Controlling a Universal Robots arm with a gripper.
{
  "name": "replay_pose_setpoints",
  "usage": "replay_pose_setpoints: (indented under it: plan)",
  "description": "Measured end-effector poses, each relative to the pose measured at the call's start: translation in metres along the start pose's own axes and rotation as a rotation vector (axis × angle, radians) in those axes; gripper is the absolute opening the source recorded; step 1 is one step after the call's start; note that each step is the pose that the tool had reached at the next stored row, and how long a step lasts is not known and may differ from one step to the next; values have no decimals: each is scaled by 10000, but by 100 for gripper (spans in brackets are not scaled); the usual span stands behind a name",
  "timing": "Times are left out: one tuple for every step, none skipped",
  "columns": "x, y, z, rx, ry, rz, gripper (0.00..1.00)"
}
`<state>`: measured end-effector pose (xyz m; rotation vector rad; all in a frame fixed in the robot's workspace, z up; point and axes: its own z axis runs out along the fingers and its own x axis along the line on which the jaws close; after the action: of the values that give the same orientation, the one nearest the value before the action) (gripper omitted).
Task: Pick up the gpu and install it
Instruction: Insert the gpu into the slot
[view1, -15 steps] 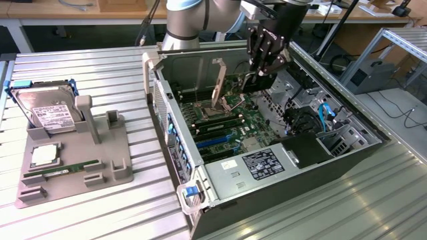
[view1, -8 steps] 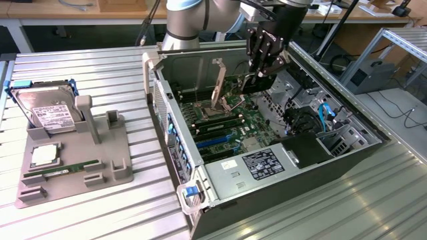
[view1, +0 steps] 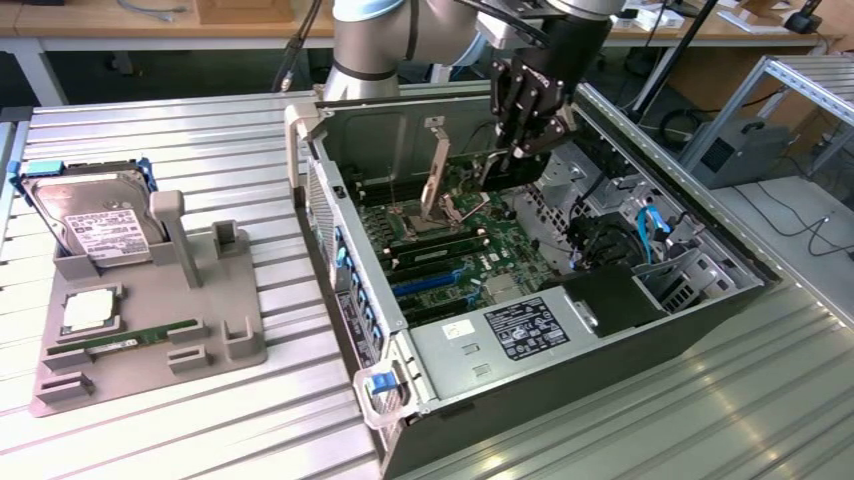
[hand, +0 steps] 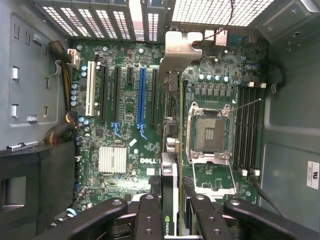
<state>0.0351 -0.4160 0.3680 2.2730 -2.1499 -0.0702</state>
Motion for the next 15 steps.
replay_pose_setpoints:
  plan:
    - [1,0,4,0,0,-1,27]
    - [2,1,8,0,1,0,27]
    - [2,1,13,0,0,0,27]
    - [3,1,16,0,0,0,27]
    - [4,1,19,0,0,0,27]
    - [5,1,28,0,0,0,27]
    - [6,1,35,0,0,0,27]
    - [7,1,39,0,1,0,27]
    - [8,1,42,0,1,0,27]
    - [9,1,46,0,0,0,27]
    - [10,1,53,0,0,0,27]
    - [10,1,56,0,0,0,27]
    - [11,1,59,0,0,0,27]
    - [12,1,68,0,0,0,27]
    - [13,1,74,0,0,-1,27]
